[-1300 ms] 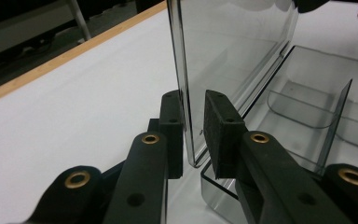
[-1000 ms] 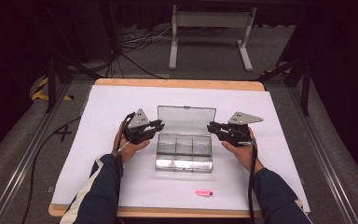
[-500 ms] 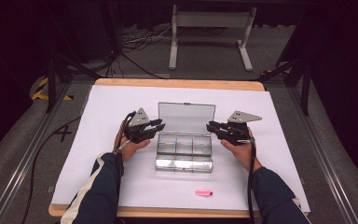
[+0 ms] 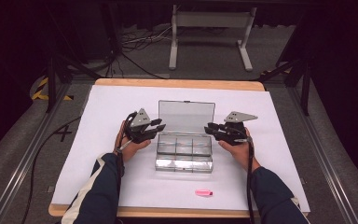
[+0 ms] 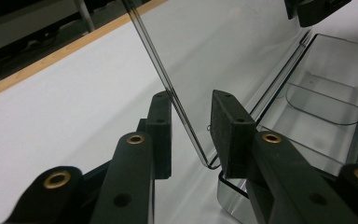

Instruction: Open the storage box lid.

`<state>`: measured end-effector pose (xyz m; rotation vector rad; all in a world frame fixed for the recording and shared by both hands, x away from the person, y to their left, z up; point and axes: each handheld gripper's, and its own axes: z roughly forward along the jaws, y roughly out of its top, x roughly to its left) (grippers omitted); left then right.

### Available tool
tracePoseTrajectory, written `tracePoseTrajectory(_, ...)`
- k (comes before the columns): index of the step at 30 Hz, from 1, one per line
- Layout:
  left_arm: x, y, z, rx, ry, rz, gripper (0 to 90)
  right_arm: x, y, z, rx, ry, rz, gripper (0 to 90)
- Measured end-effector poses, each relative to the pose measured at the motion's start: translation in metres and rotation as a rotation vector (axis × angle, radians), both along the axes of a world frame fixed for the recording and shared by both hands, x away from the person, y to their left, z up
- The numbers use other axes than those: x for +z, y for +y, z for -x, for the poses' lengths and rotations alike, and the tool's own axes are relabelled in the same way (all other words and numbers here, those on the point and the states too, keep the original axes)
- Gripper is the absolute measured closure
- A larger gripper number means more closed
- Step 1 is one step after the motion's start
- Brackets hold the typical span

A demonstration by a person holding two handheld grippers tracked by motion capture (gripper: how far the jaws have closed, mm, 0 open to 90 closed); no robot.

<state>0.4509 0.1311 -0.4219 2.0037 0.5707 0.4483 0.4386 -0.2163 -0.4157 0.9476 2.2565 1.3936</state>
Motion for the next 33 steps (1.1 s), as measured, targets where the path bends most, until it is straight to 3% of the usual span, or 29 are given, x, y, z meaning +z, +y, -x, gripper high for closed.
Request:
tracePoseTrajectory(13, -0.0032, -0.0003, -0.0015, 0.009, 0.016, -0.010, 67.6, -0.0052, 0.0009, -0.0029, 0.003, 0.042, 0.004, 67.6)
tracePoseTrajectory(33, -0.0062, 0.0000, -0.0029, 0.012, 0.038, -0.018, 64.0, -0.0085, -0.0018, -0.0033, -0.038, 0.054, -0.018, 61.7)
